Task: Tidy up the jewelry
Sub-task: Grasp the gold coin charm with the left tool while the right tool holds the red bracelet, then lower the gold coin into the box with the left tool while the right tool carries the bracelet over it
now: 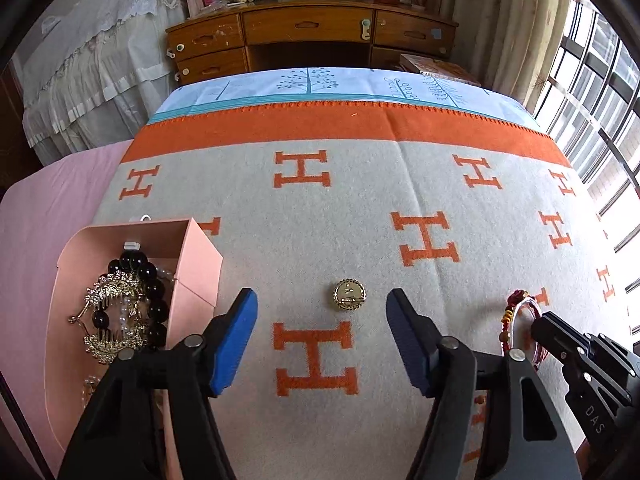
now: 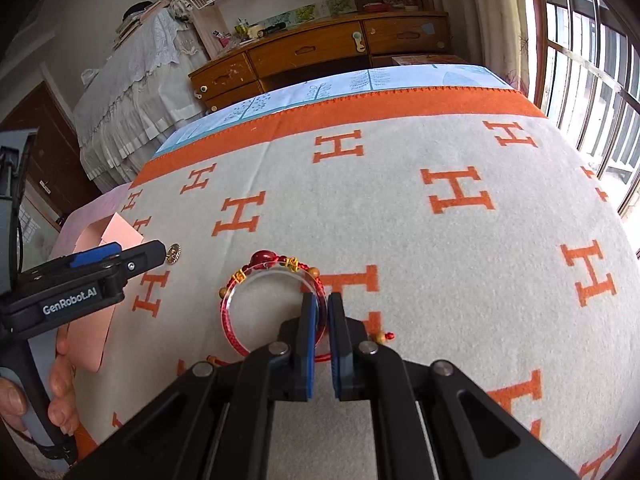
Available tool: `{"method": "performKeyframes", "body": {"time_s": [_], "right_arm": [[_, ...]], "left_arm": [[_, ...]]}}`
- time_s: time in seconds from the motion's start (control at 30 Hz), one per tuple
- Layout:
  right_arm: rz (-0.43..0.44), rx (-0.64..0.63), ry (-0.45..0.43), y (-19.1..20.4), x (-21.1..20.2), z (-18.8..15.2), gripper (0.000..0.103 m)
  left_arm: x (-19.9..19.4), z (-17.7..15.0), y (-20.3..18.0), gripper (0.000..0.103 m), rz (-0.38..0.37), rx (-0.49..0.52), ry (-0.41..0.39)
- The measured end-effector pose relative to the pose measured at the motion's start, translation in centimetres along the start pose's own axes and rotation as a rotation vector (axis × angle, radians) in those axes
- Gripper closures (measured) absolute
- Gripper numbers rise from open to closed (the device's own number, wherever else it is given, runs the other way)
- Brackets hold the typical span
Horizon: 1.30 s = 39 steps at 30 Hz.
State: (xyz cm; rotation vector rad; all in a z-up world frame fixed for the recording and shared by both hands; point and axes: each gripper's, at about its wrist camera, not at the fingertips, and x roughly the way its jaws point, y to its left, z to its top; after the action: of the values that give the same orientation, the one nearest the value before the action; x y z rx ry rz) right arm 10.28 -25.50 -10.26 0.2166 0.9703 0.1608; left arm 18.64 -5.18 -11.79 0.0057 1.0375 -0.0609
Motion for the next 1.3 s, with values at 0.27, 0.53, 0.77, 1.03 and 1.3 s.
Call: {"method": "performKeyframes", "body": {"time_s": [0.27,0.53,0.77,1.03,1.3], "right_arm": [[0.062,0.006,-0.03,-0.4,0.0,-0.2,0.097],[0.095,0.012,-0.034,-0.7,0.1,-0.4,0.097],[0.099,0.009,-0.035,-0.7,0.2,-0.5,0.097],[0.087,-0.017,-0.042,-0.3,0.2,-0.6,0.097],[0.047,-0.084,-0.071,1.6,-0.8,-0.9,0.097]], "left_arm": [[2.0,-0.1,-1.2,0.046,0.039,-0.013,0.037],[2.0,0.1,-2.0,0.065,0.05,0.003,0.021],[2.0,0.2,-1.4,0.09,0.045,-0.015,0.013],[0.2,-0.5,-0.4,0.09,0.006,-0.033,-0.032],[-6.9,-2.0,1.5,0.09,0.026,-0.021,-0.146]]}}
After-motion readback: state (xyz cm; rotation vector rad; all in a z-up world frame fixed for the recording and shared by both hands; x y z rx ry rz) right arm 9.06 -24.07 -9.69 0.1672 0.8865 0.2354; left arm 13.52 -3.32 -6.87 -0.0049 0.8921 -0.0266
